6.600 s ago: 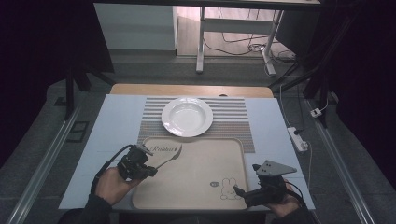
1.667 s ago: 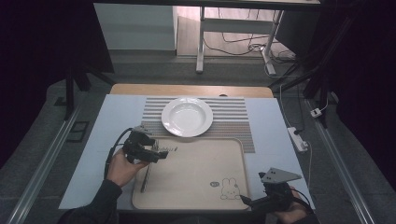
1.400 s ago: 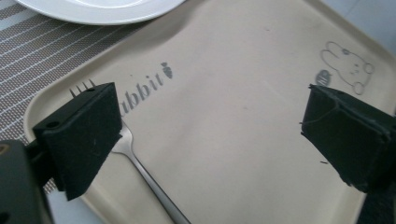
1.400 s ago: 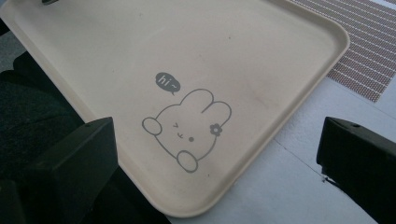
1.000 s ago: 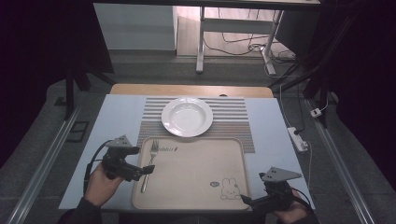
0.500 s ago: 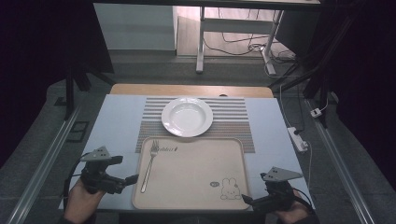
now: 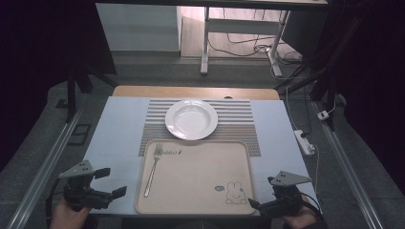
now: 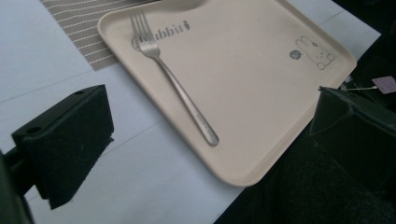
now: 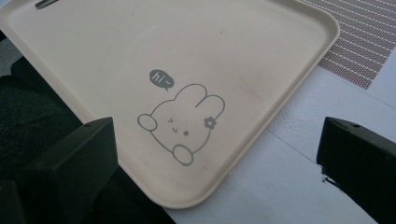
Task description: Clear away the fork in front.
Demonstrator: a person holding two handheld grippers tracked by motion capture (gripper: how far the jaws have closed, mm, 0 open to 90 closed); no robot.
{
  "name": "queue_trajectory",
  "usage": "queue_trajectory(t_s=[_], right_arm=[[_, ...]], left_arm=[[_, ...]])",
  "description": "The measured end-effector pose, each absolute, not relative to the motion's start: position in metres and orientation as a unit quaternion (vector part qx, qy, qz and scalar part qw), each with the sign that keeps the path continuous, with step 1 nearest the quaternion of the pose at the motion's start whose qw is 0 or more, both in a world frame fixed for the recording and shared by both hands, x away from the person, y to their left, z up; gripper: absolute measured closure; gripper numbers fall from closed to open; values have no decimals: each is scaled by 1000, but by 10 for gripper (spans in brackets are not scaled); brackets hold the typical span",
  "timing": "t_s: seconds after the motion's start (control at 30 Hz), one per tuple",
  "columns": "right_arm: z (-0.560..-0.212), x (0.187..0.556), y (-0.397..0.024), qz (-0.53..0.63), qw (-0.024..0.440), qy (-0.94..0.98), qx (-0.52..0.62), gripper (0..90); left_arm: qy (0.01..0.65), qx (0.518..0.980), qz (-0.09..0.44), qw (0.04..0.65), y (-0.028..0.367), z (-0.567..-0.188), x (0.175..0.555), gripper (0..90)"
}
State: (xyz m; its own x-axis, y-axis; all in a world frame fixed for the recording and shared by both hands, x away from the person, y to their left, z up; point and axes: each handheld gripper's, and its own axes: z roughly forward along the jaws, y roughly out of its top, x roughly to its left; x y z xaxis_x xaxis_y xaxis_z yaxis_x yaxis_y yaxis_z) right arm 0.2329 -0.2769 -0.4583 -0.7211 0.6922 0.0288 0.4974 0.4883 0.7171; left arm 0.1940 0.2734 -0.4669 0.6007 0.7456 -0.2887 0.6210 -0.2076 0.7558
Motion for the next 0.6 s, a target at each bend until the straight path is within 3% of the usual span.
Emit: queue_trajectory(t_s=[0.6], right_arm=[[-458,232,-279,364,135,852,352,0]], left_arm=[[474,788,66,388,280,-474,184,0]])
